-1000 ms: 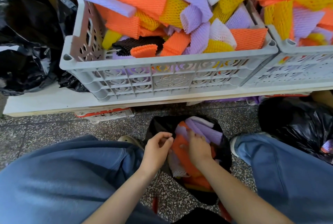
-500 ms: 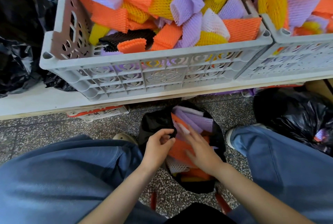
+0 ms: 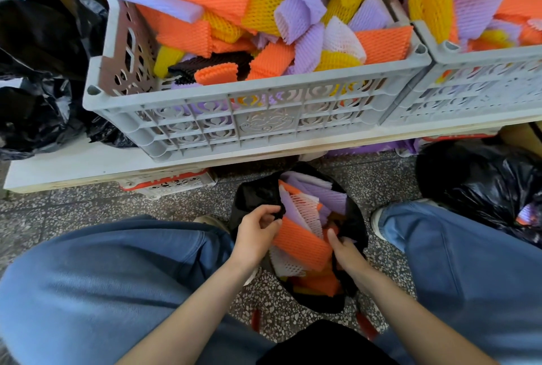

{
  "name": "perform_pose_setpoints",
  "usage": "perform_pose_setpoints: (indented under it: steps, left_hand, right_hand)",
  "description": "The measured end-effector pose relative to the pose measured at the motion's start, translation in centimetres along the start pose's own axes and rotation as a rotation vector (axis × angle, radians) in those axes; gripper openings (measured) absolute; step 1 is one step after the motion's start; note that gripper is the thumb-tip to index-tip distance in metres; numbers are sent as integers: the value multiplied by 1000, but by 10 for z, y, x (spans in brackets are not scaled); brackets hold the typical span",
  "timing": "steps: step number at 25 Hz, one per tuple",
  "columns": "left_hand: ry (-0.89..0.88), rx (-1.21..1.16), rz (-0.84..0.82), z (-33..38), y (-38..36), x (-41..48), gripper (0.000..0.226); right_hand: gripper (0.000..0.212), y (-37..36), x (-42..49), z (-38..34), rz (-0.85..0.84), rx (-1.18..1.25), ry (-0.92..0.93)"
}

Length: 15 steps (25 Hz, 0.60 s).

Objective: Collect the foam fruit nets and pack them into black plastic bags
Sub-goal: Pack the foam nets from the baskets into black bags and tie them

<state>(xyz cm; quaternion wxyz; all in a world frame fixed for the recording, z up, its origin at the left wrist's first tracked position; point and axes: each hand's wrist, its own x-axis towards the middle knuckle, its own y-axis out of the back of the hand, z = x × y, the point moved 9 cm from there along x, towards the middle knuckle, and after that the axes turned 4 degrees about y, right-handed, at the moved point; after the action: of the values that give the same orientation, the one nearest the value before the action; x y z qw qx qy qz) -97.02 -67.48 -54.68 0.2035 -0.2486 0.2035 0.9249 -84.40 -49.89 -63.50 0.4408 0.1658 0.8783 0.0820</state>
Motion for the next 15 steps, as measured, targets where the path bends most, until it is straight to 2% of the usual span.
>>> perform_pose_setpoints:
  steps: [2, 3, 4, 8, 13, 15]
  left_hand:
    - [17, -4, 17, -4, 3, -2, 24]
    - [31, -11, 21, -6, 4, -3, 24]
    - [41, -18, 21, -7, 4, -5, 23]
    - [45, -68, -7, -4, -2, -16, 17]
    - [119, -225, -39, 4, -11, -26, 14]
    - [147, -202, -11, -1, -12, -19, 13]
  right_hand:
    - [16, -6, -6, -11, -37, 93, 62]
    - [10, -5, -9, -17, -47, 112, 87]
    - [15, 1, -10, -21, -24, 86, 115]
    - [27, 53, -19, -39, 178, -390, 222]
    - [21, 121, -32, -65, 252, -490, 276]
    - [28, 139, -25, -68, 286, -537, 263]
